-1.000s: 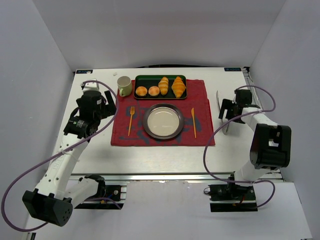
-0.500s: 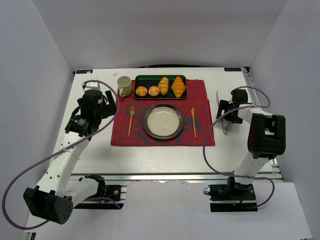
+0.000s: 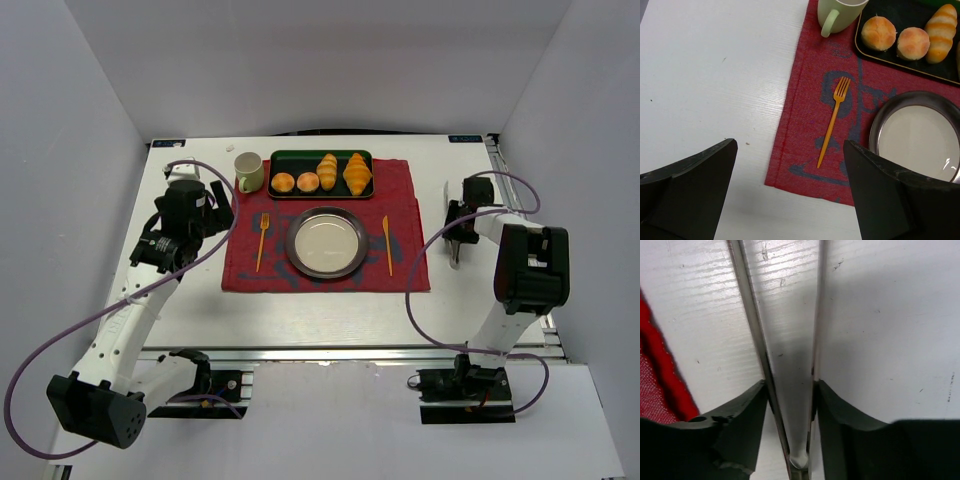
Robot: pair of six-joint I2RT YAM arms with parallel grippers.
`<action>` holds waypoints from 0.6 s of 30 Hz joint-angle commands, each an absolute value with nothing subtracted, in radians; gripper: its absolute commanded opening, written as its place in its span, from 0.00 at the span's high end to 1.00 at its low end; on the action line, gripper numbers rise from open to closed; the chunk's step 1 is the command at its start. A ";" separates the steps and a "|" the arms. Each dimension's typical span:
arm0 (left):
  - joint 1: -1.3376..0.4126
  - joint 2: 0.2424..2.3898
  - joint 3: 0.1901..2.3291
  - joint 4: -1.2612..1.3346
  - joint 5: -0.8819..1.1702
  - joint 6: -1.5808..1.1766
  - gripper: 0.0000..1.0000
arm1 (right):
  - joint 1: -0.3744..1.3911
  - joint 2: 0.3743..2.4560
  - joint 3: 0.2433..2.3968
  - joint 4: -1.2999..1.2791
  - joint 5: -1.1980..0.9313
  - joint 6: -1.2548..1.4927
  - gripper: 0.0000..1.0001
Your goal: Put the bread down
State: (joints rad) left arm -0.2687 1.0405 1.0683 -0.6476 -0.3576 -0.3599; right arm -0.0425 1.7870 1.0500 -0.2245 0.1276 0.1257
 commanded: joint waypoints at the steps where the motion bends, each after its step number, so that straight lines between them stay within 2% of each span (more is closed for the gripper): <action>1: -0.270 1.026 1.083 -0.644 -0.348 -0.376 0.02 | -0.025 1.797 1.055 -0.248 0.132 0.143 0.54; 9: -0.270 1.019 1.080 -0.637 -0.304 -0.393 0.02 | -0.002 1.608 1.127 -0.370 0.108 0.141 0.56; 13: -0.270 1.017 1.069 -0.621 -0.278 -0.406 0.02 | 0.095 1.549 1.202 -0.443 0.086 0.146 0.53; 18: -0.270 1.009 1.063 -0.618 -0.256 -0.417 0.02 | 0.204 1.571 1.342 -0.546 0.129 0.156 0.53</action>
